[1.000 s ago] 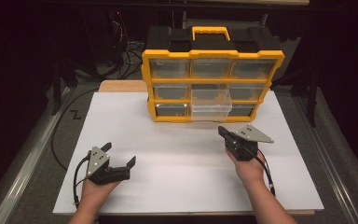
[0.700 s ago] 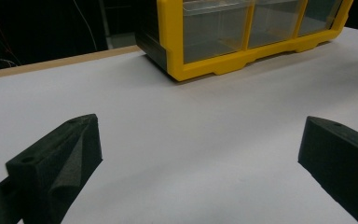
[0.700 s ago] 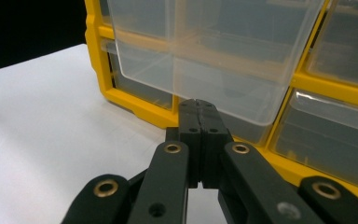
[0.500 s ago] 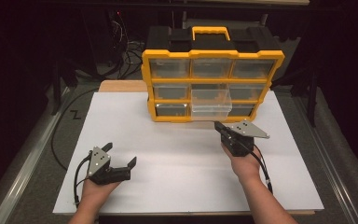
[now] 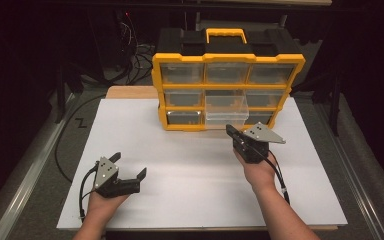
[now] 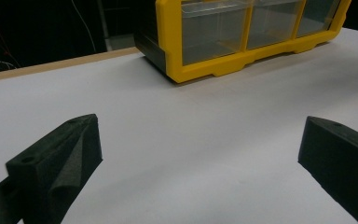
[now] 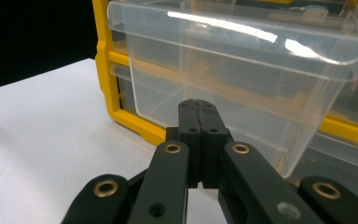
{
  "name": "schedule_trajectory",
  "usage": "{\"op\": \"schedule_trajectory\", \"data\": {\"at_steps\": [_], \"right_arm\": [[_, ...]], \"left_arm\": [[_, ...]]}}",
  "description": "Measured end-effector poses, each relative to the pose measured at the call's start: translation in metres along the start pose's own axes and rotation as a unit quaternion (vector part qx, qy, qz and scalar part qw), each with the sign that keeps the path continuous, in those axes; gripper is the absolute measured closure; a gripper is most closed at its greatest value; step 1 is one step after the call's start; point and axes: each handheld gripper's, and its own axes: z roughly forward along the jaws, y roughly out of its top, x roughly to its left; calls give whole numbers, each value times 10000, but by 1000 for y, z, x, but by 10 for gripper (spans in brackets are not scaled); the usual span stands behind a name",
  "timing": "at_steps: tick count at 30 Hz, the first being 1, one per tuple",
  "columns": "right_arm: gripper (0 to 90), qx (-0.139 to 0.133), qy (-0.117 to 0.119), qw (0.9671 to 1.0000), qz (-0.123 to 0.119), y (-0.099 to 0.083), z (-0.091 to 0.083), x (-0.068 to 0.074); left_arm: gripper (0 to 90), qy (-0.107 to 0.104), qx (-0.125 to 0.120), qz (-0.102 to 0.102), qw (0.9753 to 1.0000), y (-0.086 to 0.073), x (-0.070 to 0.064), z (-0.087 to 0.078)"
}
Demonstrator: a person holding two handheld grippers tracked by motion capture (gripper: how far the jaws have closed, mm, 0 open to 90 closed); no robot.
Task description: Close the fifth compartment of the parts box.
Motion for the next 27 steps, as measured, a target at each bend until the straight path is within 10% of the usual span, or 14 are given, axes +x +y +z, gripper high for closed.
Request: {"op": "schedule_trajectory", "data": {"at_steps": [27], "right_arm": [[900, -210, -185, 9996, -40, 24, -2, -2]], "left_arm": [[2, -42, -18, -1, 10000, 1, 0, -1]]}}
